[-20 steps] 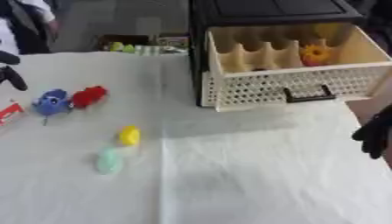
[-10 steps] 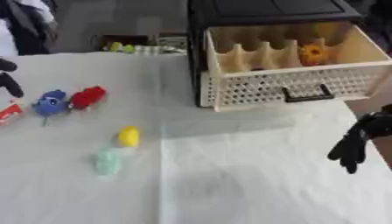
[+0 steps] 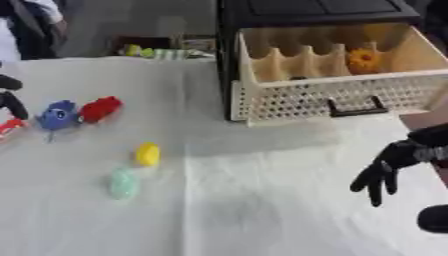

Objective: Pick up objects from table and place into drawer.

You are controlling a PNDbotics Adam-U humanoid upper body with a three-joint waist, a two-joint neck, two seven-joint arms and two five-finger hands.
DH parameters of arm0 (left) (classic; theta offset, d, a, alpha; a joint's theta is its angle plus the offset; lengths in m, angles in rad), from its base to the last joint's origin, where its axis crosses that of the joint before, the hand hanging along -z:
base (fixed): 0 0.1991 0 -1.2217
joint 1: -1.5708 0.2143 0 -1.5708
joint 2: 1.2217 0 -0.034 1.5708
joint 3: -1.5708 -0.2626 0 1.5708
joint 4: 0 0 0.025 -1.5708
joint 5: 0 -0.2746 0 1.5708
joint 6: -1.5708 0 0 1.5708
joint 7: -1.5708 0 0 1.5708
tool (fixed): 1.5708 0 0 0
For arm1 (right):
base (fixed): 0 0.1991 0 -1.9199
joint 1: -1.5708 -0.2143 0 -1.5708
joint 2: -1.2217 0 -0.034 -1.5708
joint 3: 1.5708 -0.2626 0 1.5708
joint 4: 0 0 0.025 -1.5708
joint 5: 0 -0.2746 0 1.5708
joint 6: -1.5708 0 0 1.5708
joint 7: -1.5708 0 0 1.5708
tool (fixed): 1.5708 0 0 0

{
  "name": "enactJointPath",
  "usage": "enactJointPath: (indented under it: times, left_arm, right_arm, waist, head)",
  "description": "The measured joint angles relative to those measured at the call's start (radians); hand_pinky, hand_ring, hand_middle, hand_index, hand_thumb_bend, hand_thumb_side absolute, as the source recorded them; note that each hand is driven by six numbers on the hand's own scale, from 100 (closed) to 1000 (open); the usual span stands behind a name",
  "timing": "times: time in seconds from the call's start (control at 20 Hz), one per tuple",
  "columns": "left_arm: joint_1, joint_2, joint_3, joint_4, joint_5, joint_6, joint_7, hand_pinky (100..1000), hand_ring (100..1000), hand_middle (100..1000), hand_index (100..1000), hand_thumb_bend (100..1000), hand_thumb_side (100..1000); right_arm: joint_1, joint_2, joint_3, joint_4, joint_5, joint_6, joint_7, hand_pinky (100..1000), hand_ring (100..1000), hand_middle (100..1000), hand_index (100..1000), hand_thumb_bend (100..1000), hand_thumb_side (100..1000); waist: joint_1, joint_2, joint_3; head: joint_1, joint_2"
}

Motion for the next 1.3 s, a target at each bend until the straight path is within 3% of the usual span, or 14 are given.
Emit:
enactJointPath:
  times: [0.75, 1.0, 1.05, 1.1, 1.3]
  left_arm:
    - [0.001, -0.03, -0.01, 0.0, -0.015, 0.025, -0.018, 341, 556, 598, 787, 128, 954]
    - [0.001, -0.041, -0.01, 0.0, -0.022, 0.028, -0.021, 343, 556, 598, 787, 132, 961]
    - [0.001, -0.043, -0.01, 0.0, -0.023, 0.029, -0.021, 343, 556, 598, 787, 124, 952]
    - [0.001, -0.046, -0.01, 0.0, -0.025, 0.029, -0.021, 343, 556, 598, 787, 130, 961]
    - [0.002, -0.049, -0.01, 0.0, -0.032, 0.03, -0.021, 344, 557, 599, 787, 131, 964]
  right_arm:
    - [-0.064, 0.071, 0.035, 0.022, 0.08, 0.151, -0.056, 686, 786, 707, 954, 297, 866]
    - [-0.075, 0.103, 0.049, 0.096, 0.116, 0.16, -0.051, 687, 786, 707, 954, 297, 867]
    - [-0.078, 0.109, 0.05, 0.11, 0.122, 0.16, -0.051, 687, 786, 706, 954, 218, 906]
    - [-0.081, 0.113, 0.05, 0.122, 0.125, 0.159, -0.052, 687, 786, 701, 953, 299, 871]
    - [-0.102, 0.134, 0.05, 0.173, 0.133, 0.15, -0.061, 684, 782, 693, 948, 297, 892]
  waist:
    - [0.0, 0.023, 0.021]
    - [0.001, 0.034, 0.029]
    - [0.001, 0.036, 0.029]
    - [0.001, 0.038, 0.03]
    - [0.003, 0.044, 0.035]
  head:
    - [-0.005, -0.039]
    - [-0.009, -0.048]
    - [-0.01, -0.048]
    - [-0.011, -0.048]
    - [-0.016, -0.054]
